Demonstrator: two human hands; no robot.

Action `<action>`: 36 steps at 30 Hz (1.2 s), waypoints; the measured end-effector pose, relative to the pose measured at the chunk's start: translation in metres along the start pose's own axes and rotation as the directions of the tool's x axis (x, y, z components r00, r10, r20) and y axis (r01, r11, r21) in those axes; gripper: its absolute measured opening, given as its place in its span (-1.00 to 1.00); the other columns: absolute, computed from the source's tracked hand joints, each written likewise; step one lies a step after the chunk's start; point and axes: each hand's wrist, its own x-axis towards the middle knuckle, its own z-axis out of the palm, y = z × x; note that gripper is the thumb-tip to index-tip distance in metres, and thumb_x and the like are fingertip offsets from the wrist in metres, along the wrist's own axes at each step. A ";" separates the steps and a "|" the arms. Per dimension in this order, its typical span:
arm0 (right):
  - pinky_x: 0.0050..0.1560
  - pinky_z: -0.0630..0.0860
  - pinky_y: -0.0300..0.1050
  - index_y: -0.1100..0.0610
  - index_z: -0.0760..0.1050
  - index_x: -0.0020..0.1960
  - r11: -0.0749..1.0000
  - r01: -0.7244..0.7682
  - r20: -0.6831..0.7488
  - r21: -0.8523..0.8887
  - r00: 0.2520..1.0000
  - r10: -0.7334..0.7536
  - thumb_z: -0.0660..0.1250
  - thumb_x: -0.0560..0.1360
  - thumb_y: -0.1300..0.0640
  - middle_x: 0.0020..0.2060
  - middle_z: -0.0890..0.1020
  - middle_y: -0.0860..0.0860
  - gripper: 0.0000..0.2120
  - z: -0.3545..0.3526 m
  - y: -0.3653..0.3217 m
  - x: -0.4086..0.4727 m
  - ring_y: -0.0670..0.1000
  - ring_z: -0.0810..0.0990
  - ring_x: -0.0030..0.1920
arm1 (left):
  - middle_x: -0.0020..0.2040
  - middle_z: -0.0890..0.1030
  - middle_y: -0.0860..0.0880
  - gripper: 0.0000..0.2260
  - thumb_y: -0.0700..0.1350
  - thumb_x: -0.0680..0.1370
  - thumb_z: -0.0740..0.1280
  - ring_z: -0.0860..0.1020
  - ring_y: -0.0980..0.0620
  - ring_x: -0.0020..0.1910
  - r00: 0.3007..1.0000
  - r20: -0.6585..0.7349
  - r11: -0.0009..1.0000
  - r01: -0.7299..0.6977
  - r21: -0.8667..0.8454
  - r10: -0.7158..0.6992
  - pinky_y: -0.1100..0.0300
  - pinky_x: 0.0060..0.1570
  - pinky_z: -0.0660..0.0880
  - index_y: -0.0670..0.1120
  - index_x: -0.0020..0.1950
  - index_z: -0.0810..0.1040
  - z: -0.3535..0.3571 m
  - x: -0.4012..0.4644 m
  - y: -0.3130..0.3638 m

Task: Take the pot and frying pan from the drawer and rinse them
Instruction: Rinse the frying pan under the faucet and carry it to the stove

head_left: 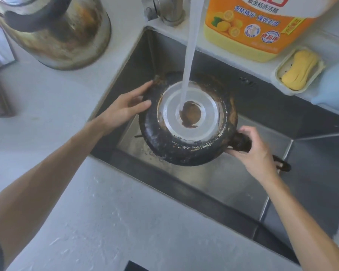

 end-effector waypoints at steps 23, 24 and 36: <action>-0.06 0.50 -0.04 -0.15 0.38 0.07 0.883 0.057 0.205 -0.466 0.978 0.045 0.54 0.22 -0.13 -0.01 0.66 -0.14 -0.49 -0.064 -0.034 0.001 0.06 0.64 0.03 | 0.30 0.54 -0.05 -0.56 0.00 0.58 0.24 0.55 0.00 0.22 0.902 0.342 0.944 0.313 -0.101 -0.263 0.11 0.22 0.46 0.02 0.45 0.28 0.015 0.033 -0.055; -0.06 0.48 -0.04 -0.15 0.38 0.07 0.888 0.071 0.202 -0.455 0.979 0.025 0.54 0.23 -0.10 -0.02 0.65 -0.15 -0.49 -0.066 -0.033 0.008 0.06 0.63 0.03 | 0.28 0.56 -0.06 -0.50 0.05 0.53 0.29 0.55 -0.02 0.23 0.910 0.343 0.944 0.295 -0.146 -0.231 0.04 0.26 0.43 0.05 0.45 0.27 0.014 0.024 -0.058; -0.05 0.50 -0.04 -0.13 0.34 0.03 0.970 0.046 0.203 -0.241 0.979 0.004 0.55 0.20 -0.13 -0.06 0.65 -0.07 -0.47 -0.010 -0.033 0.006 0.09 0.62 -0.07 | 0.43 0.38 0.01 -0.62 -0.07 0.64 0.13 0.35 0.10 0.39 0.977 -0.150 0.988 0.149 -0.029 -0.151 0.06 0.45 0.23 -0.06 0.46 0.31 -0.007 0.018 -0.039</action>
